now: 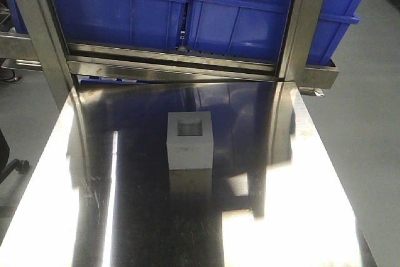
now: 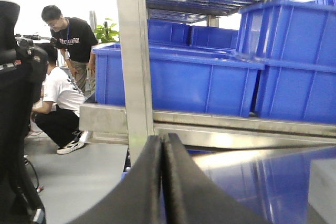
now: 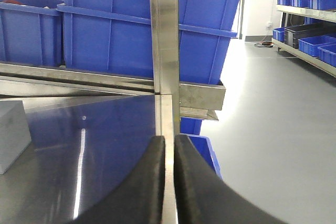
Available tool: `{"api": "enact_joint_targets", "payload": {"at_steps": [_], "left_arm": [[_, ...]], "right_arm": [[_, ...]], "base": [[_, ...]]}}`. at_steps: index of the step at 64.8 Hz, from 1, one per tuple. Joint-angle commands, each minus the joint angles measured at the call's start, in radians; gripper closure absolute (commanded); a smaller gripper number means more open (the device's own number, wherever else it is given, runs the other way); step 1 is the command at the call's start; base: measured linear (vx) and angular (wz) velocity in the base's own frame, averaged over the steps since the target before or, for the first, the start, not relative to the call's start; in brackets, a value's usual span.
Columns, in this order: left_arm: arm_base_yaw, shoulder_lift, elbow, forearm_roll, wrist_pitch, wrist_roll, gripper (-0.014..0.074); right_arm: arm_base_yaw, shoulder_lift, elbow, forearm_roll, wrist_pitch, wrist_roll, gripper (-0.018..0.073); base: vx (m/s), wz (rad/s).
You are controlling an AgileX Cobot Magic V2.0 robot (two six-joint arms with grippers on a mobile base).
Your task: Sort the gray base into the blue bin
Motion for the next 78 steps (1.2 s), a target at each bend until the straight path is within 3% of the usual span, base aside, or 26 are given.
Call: {"api": "enact_joint_targets", "payload": {"at_steps": [1,12,28,33,45,54,62,78], "left_arm": [[0.002,0.140,-0.159,-0.001,0.075,0.038,0.0602],[0.002,0.376,-0.377,-0.002,0.233,0.079,0.0602],[0.002,0.466,-0.428,-0.008,0.251,0.074,0.0571],[0.002,0.462,-0.428,-0.010,0.252,0.074,0.0502],[0.002,0.462,-0.428,-0.010,0.269,0.073,0.0142],[0.002,0.462,-0.428,-0.010,0.272,0.073,-0.0055],[0.002,0.462,-0.428,-0.010,0.267,0.073,-0.0112],[0.002,0.462,-0.428,-0.012,0.235,0.067,-0.0072]], "right_arm": [[-0.004,-0.009,-0.004,-0.006,-0.080,-0.007,0.0564],[-0.004,-0.009,-0.004,-0.006,-0.080,-0.007,0.0564],[-0.004,-0.009,-0.004,-0.006,-0.080,-0.007,0.0564],[-0.004,-0.009,-0.004,-0.006,-0.080,-0.007,0.0564],[-0.004,-0.009,-0.004,-0.006,-0.080,-0.007,0.0564],[-0.004,-0.009,-0.004,-0.006,-0.080,-0.007,0.0564],[-0.004,-0.009,-0.004,-0.006,-0.080,-0.007,0.0564],[-0.004,-0.009,-0.004,-0.006,-0.080,-0.007,0.0564]], "base": [[0.00,0.00],[0.00,0.00],[0.00,0.00],[0.00,0.00],[0.00,0.00],[0.00,0.00],[0.00,0.00],[0.00,0.00]]}}
